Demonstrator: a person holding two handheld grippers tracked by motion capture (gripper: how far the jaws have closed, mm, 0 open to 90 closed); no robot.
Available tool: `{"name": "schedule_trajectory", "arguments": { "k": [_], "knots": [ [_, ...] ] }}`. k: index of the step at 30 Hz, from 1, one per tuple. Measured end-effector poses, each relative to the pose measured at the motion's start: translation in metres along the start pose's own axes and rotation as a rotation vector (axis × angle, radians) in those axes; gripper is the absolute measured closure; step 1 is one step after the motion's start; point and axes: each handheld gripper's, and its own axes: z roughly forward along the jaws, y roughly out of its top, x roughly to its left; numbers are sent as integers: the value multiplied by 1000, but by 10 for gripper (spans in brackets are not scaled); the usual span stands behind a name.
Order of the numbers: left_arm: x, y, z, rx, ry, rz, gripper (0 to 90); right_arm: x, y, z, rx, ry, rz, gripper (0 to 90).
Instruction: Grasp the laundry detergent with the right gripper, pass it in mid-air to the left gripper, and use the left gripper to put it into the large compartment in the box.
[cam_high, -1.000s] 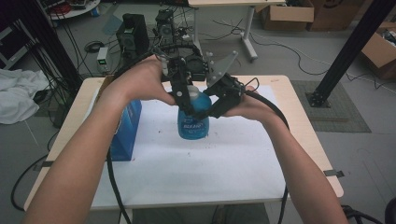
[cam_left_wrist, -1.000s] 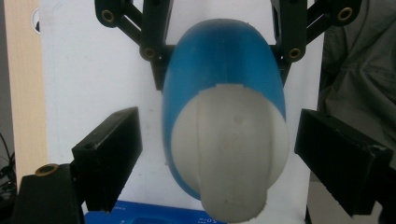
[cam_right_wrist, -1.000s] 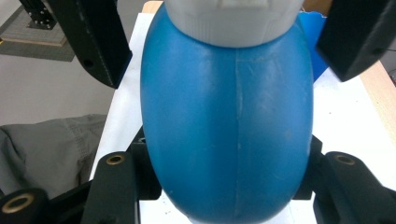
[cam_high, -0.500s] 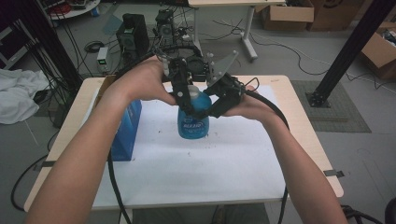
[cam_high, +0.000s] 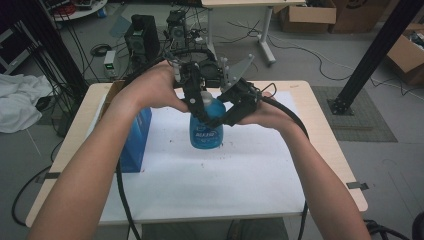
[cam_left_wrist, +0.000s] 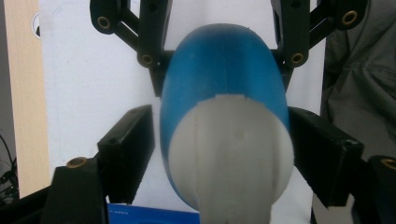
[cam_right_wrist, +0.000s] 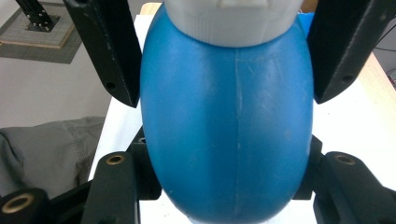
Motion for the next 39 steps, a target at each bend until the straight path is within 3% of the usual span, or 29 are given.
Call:
{"name": "schedule_trajectory", "arguments": {
  "k": [14, 19, 27, 30, 31, 34, 38, 39],
  "knots": [
    [0, 0, 1, 0, 8, 10, 334, 0, 0, 0, -1, -3, 0, 446],
    [0, -2, -1, -22, 13, 12, 376, -1, 0, 0, -7, -11, 1, 446],
    [0, -3, 0, -27, 12, 9, 380, -1, 0, 0, -6, -9, 4, 445],
    [1, -4, -1, -33, 18, 17, 383, -3, -1, 0, -2, -27, -17, 443],
    [1, -4, -1, -34, 14, 12, 384, -2, 0, 0, -10, -6, 2, 442],
    [1, -5, -2, -31, 14, 19, 385, -1, 0, 1, -20, -11, 20, 437],
    [2, -8, -4, -41, 17, 15, 386, -1, -1, 1, -35, -3, 7, 412],
    [2, -9, -4, -39, 9, 15, 386, -1, -1, 1, -47, -31, -9, 357]
  ]
}}
